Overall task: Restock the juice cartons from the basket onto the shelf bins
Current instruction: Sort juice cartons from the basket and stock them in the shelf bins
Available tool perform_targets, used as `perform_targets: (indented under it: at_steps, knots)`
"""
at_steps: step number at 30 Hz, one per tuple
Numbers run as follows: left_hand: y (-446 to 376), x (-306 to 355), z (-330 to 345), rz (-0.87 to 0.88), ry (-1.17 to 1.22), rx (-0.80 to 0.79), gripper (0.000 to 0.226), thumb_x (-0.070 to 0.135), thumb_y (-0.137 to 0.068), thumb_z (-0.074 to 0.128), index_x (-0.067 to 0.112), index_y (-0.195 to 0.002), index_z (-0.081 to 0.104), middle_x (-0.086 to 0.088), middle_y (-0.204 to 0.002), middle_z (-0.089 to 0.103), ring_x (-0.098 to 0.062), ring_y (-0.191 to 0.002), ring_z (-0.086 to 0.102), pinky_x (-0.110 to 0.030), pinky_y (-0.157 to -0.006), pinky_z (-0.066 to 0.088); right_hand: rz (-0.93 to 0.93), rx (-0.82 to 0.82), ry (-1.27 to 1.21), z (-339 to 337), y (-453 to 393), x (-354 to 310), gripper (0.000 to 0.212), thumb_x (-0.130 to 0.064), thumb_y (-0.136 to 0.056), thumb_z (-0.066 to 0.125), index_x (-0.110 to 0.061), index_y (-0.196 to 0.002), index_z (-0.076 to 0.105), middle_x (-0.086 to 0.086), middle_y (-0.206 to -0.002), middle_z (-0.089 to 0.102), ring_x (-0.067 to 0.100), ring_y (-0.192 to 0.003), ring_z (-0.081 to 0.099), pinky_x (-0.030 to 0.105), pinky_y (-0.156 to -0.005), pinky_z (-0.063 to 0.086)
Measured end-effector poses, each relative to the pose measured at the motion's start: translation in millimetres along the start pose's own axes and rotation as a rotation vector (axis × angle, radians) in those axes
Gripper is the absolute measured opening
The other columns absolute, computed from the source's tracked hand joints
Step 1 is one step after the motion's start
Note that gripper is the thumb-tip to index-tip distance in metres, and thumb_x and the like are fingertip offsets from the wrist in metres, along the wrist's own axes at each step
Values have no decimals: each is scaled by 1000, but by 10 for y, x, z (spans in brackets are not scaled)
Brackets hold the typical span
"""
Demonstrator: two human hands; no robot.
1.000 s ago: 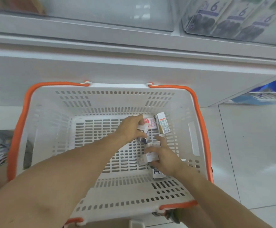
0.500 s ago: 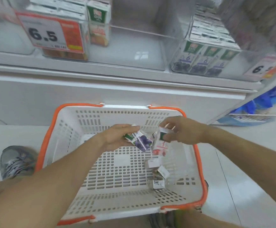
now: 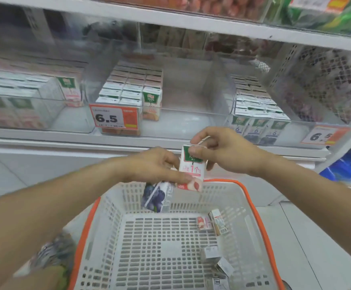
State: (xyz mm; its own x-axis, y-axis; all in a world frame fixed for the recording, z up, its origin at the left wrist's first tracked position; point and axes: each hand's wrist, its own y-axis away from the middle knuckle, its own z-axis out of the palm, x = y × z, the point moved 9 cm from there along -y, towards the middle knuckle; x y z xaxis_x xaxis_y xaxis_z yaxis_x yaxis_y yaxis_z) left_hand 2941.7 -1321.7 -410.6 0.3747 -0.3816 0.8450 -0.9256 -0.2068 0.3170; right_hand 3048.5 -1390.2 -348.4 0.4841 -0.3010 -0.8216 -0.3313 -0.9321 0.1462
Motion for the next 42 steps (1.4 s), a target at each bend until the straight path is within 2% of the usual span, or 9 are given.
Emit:
perform_targets:
  at_steps: [3, 6, 13, 18, 22, 28, 33, 36, 42]
  knots:
    - [314, 183, -516, -7, -230, 64, 41, 66, -63, 78, 33, -87, 76, 12, -89, 75, -7, -84, 70, -34, -80, 54, -54, 16, -201, 43, 15, -216, 26, -10, -83, 76, -4, -105, 64, 18, -101, 70, 24, -74, 71, 34, -76, 61]
    - [670, 164, -888, -42, -288, 103, 43, 70, -63, 77, 37, -90, 77, 6, -95, 76, -18, -89, 72, -44, -84, 56, -104, -4, -241, 172, -22, -441, 32, -7, -77, 80, -7, -106, 65, 14, -107, 70, 32, -86, 74, 48, -89, 57]
    - [1185, -147, -1469, -18, -122, 374, 34, 50, -63, 81, 27, -88, 79, 11, -91, 77, -1, -86, 70, -27, -83, 52, -269, 117, -254, 566, -415, -1173, 27, -5, -77, 82, -8, -99, 67, 16, -98, 68, 43, -77, 71, 45, -69, 62]
    - [1650, -663, -2097, -198, -18, 715, 55, 71, -51, 77, 26, -83, 75, 13, -93, 75, 0, -92, 66, -29, -86, 49, -405, 242, -99, 717, -774, -1810, 23, -17, -80, 82, -20, -96, 65, -4, -101, 70, 20, -71, 75, 45, -67, 62]
    - [1864, -1046, -2354, -302, 105, 885, 53, 63, -65, 78, 15, -86, 71, -2, -79, 69, -12, -71, 62, -25, -62, 44, -528, 365, 117, 803, -1198, -2385, 24, -28, -83, 79, -21, -95, 59, -11, -94, 68, 4, -69, 69, 19, -61, 54]
    - [1836, -1235, -2466, -307, 155, 954, 64, 58, -73, 77, -3, -91, 68, 2, -55, 50, -12, -56, 51, -25, -55, 38, -461, 244, 558, 1255, -2116, -2572, 29, -28, -84, 77, -17, -100, 56, 1, -97, 63, 19, -80, 58, 29, -68, 40]
    - [1778, -1355, -2454, -302, 163, 910, 62, 60, -72, 76, -1, -81, 65, -12, -89, 73, -22, -89, 68, -31, -80, 50, -331, 71, 809, 1624, -2584, -2522, 28, -20, -87, 72, -12, -107, 55, 9, -108, 61, 26, -94, 57, 34, -75, 48]
    - [1763, -1459, -2442, -329, 174, 889, 49, 56, -74, 77, 11, -71, 57, -5, -80, 63, -18, -79, 59, -27, -70, 44, -255, 39, 886, 1707, -2729, -2462, 29, -15, -90, 66, -7, -114, 52, 10, -108, 58, 26, -91, 53, 32, -74, 46]
    - [1779, -1527, -2399, -345, 261, 895, 51, 55, -71, 80, 15, -66, 49, -5, -77, 59, -17, -74, 57, -26, -63, 42, -273, 0, 982, 1842, -2754, -2353, 26, -12, -88, 68, -10, -73, 47, 6, -73, 49, 25, -72, 50, 29, -50, 36]
